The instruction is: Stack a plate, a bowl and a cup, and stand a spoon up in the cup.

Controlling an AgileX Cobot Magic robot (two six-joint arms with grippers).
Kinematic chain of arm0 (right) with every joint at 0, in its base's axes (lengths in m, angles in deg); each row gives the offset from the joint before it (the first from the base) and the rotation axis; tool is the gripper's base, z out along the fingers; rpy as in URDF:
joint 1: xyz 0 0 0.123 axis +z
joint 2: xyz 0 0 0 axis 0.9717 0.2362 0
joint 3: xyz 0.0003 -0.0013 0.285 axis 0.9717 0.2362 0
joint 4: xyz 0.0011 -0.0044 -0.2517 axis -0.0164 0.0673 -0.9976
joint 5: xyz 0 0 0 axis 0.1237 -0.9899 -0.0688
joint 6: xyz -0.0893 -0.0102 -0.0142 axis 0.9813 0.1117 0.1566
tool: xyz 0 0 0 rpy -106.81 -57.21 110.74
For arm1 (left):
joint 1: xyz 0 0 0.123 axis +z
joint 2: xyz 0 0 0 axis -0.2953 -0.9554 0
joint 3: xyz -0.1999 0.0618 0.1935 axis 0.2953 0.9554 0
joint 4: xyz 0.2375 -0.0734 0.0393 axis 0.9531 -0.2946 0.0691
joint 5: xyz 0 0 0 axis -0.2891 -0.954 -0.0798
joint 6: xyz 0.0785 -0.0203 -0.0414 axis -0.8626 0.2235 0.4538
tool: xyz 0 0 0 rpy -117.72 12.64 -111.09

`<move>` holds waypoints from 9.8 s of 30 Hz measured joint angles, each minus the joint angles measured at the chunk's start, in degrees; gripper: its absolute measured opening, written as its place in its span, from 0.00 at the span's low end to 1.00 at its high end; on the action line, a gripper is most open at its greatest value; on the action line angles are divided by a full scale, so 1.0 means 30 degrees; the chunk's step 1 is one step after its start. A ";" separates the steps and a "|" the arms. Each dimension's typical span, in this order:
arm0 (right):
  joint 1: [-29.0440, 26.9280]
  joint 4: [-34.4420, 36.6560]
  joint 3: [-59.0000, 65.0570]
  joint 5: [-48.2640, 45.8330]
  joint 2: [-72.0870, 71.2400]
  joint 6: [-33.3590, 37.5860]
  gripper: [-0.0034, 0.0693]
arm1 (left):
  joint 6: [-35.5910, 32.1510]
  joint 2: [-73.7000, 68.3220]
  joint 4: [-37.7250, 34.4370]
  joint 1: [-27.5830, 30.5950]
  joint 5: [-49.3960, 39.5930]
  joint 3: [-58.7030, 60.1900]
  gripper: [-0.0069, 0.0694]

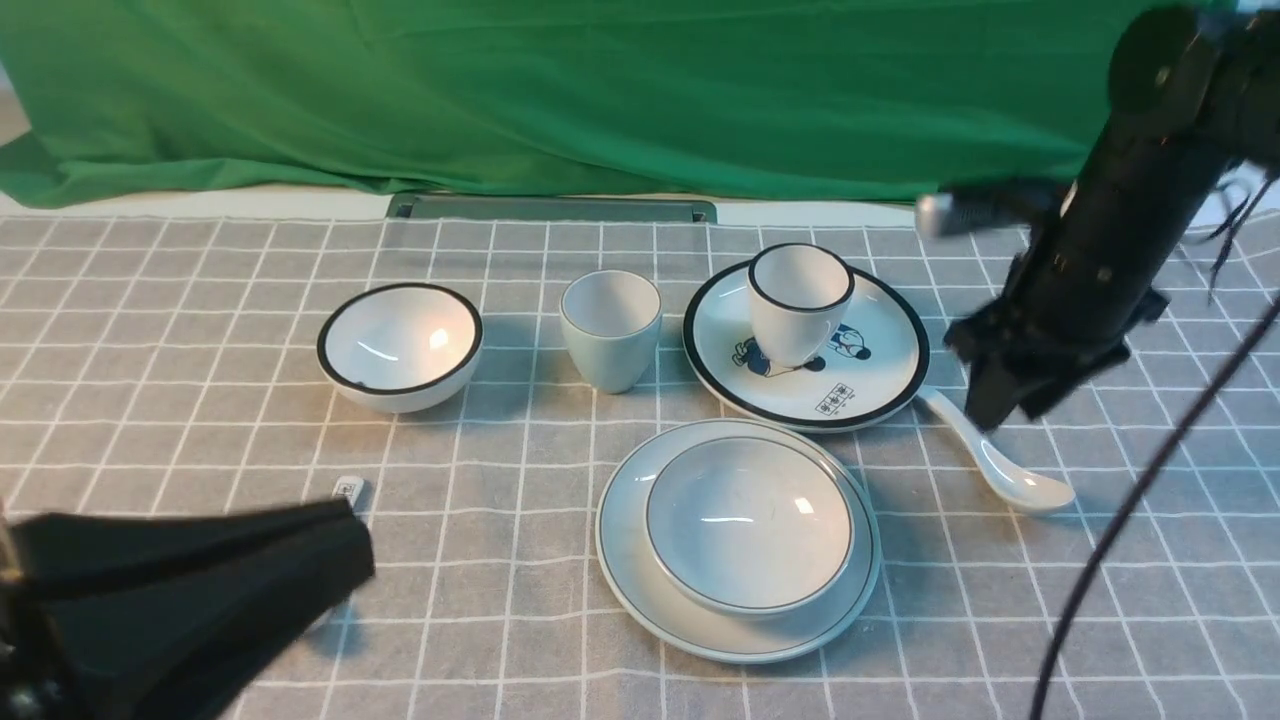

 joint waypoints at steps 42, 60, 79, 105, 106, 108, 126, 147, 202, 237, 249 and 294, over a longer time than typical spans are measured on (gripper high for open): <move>0.5795 -0.0172 1.1993 -0.0015 -1.8005 -0.1094 0.24 | -1.2956 -3.1267 0.1532 0.7932 -1.0740 -2.4053 0.69; 0.5803 -0.0216 1.3016 -0.0020 -1.8052 -0.1094 0.24 | -1.3739 -3.2980 0.2243 0.7932 -1.0759 -2.4056 0.14; 0.5803 -0.2730 1.3016 -0.0066 -2.1869 -0.2637 0.24 | -1.1845 -2.8461 0.2151 0.1484 -1.4756 -2.1750 0.14; 0.5803 -0.2696 1.3016 -0.0089 -2.1968 -0.2961 0.24 | -1.2090 -3.0720 0.2525 0.1474 -1.3778 -2.1754 0.15; 0.5803 -0.2696 1.3016 -0.0089 -2.1968 -0.2984 0.24 | -1.2109 -3.0720 0.2525 0.1474 -1.3778 -2.1754 0.16; 0.5803 -0.2696 1.3016 -0.0089 -2.1968 -0.3101 0.24 | -1.2134 -3.0702 0.2525 0.1474 -1.3814 -2.1754 0.20; 0.4620 -0.4254 1.2750 0.1833 -1.6304 -0.3827 0.48 | -1.1397 -2.6968 0.2525 0.1474 -1.4608 -2.1754 0.74; -0.0674 -0.0168 0.1815 0.3930 0.1246 0.2146 0.49 | -0.2091 -0.7637 0.0128 0.1474 -0.7228 -0.8738 0.10; 1.2428 0.4126 1.9105 3.7796 -0.9697 0.2189 0.27 | -0.0167 -0.3816 0.0712 0.1474 -0.5081 -0.4797 0.10; 1.0896 0.2516 1.9231 4.0987 -0.3271 0.0380 0.47 | -0.0194 -0.3816 0.0665 0.1474 -0.5285 -0.4797 0.10; 1.1223 0.3017 1.9255 3.8798 -0.6996 0.1210 0.50 | -0.0755 -0.3816 0.0930 0.1474 -0.5285 -0.4797 0.10; 0.3164 0.1853 2.4051 1.4586 -2.8143 -0.0780 0.07 | -0.0527 0.2086 0.2090 0.1474 0.9144 1.0234 0.11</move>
